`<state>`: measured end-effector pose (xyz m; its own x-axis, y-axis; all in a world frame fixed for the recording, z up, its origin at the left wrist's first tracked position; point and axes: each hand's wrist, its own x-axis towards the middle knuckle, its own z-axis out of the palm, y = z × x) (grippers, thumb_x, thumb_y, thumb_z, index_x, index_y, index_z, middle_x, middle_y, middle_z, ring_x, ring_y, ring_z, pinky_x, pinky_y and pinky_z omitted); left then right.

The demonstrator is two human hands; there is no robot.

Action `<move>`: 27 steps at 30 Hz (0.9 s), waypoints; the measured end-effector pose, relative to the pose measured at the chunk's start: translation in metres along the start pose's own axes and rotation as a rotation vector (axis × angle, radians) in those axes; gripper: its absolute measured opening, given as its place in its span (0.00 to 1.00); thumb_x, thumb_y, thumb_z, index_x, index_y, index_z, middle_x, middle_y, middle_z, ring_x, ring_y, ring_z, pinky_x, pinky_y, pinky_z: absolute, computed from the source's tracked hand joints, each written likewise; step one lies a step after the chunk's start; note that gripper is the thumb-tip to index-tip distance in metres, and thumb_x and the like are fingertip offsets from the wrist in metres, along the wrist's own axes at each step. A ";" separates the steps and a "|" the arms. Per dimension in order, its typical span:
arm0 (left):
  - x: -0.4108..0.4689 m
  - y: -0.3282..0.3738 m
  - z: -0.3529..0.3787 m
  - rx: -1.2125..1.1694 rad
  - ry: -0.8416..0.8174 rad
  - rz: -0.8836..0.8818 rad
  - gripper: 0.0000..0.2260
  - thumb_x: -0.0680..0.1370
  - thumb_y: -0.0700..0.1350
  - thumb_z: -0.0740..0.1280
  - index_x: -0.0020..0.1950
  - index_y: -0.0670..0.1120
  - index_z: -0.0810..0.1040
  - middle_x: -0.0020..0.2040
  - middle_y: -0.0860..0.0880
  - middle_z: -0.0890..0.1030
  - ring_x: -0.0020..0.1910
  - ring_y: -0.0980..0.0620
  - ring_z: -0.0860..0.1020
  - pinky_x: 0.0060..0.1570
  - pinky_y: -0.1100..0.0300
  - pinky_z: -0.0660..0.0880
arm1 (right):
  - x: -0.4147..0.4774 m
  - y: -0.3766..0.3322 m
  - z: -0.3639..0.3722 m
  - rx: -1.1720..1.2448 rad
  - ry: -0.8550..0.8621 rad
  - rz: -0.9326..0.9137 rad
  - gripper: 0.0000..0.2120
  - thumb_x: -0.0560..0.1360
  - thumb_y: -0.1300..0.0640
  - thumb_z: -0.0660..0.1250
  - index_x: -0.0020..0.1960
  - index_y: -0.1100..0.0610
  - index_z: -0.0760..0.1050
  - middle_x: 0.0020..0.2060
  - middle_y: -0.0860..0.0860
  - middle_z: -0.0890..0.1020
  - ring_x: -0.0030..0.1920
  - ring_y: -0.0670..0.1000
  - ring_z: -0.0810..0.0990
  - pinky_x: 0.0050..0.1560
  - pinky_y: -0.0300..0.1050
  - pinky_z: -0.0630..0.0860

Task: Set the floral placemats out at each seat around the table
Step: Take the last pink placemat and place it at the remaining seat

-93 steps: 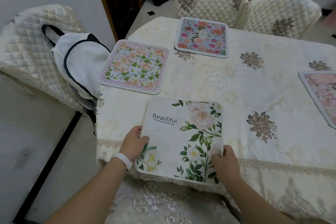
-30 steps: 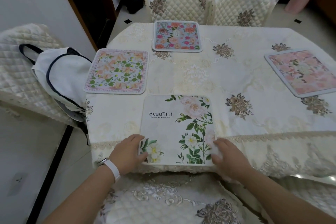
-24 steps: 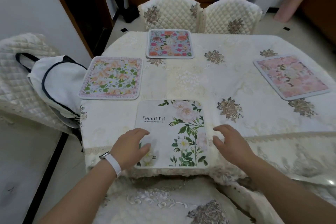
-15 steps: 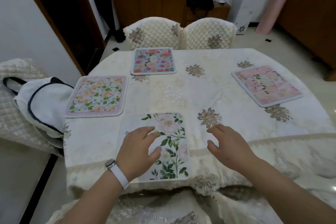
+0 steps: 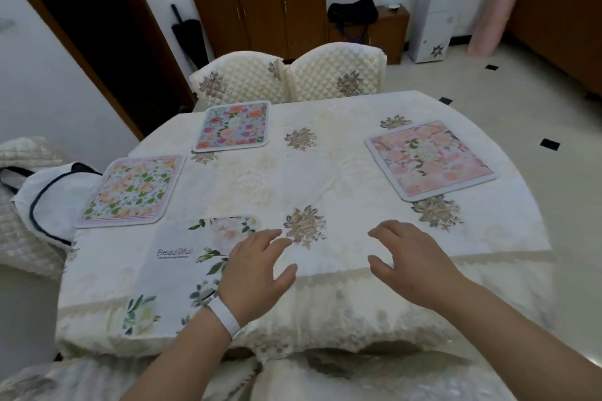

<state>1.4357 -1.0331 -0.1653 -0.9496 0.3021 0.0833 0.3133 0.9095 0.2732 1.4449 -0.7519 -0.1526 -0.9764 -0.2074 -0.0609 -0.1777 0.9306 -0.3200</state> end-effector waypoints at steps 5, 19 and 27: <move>0.019 0.074 0.015 0.018 0.029 0.002 0.22 0.74 0.59 0.60 0.62 0.50 0.78 0.65 0.50 0.77 0.64 0.46 0.74 0.60 0.47 0.72 | -0.018 0.064 -0.027 0.012 -0.035 -0.028 0.25 0.78 0.42 0.59 0.73 0.48 0.65 0.70 0.45 0.68 0.68 0.49 0.66 0.68 0.47 0.64; 0.043 0.132 0.033 -0.081 0.080 0.072 0.21 0.73 0.58 0.61 0.60 0.50 0.79 0.64 0.49 0.78 0.63 0.45 0.74 0.61 0.45 0.71 | -0.055 0.103 -0.065 -0.033 -0.003 0.036 0.25 0.78 0.42 0.60 0.73 0.47 0.66 0.71 0.45 0.67 0.71 0.48 0.64 0.70 0.46 0.62; 0.065 0.165 0.055 -0.146 0.045 0.189 0.21 0.74 0.58 0.60 0.62 0.50 0.78 0.64 0.49 0.78 0.64 0.45 0.74 0.59 0.47 0.71 | -0.082 0.133 -0.077 -0.141 0.051 0.133 0.25 0.75 0.43 0.59 0.69 0.50 0.72 0.66 0.48 0.75 0.66 0.52 0.72 0.64 0.49 0.69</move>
<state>1.4257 -0.8471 -0.1673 -0.8748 0.4467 0.1875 0.4839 0.7864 0.3839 1.4921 -0.5884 -0.1176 -0.9967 -0.0672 -0.0447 -0.0583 0.9826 -0.1761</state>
